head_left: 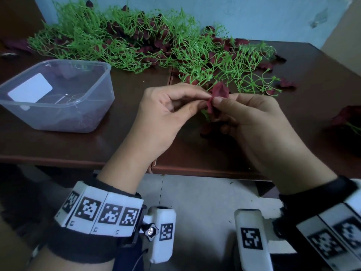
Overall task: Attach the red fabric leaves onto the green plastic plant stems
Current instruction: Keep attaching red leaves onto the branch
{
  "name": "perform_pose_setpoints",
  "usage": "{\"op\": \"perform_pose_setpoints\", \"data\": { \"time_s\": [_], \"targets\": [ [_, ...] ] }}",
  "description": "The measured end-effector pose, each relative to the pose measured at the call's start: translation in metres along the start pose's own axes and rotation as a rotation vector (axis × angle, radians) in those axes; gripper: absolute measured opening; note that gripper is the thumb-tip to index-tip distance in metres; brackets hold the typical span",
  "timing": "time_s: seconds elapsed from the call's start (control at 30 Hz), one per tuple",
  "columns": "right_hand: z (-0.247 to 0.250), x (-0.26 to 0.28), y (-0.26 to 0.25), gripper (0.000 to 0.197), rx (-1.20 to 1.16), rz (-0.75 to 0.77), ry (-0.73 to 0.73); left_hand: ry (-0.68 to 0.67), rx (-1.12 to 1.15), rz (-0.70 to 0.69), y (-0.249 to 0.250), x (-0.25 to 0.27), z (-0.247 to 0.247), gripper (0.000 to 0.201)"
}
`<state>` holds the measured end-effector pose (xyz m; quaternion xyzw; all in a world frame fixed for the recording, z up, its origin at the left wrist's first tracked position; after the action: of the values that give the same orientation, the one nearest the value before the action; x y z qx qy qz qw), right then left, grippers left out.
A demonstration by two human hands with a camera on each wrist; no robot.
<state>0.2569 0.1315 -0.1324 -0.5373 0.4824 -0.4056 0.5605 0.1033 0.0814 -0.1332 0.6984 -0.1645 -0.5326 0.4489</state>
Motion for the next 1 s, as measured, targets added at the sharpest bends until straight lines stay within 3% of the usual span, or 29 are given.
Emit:
{"op": "perform_pose_setpoints", "data": {
  "time_s": [0.13,0.43,0.83,1.0],
  "targets": [
    [-0.0028,0.002,0.0015,0.018,0.019,0.016,-0.007,0.02,0.018,0.017,0.0004,0.0008,0.0033,0.024],
    [-0.0034,0.0016,0.002,0.012,-0.118,-0.098,-0.111,0.073,0.096,0.119,0.0024,0.0,0.006,0.024],
    [0.0001,0.001,0.0024,0.014,-0.093,-0.151,-0.097,0.088,0.064,0.111,0.0051,0.0026,0.0052,0.025],
    [0.0027,0.002,-0.0004,0.028,-0.166,-0.249,-0.114,0.103,0.067,0.112,0.005,0.0024,0.0057,0.024]
  ]
}}
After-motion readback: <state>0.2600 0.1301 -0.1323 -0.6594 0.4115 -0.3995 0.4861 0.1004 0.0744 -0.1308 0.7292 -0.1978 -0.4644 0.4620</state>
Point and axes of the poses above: each hand's wrist, its own x-axis away from the middle knuckle, its own z-axis out of the back of the hand, y = z × x, the point moved 4 cm from there along -x, towards the middle knuckle, and after that the axes turned 14 degrees about y, right-handed, at the moved point
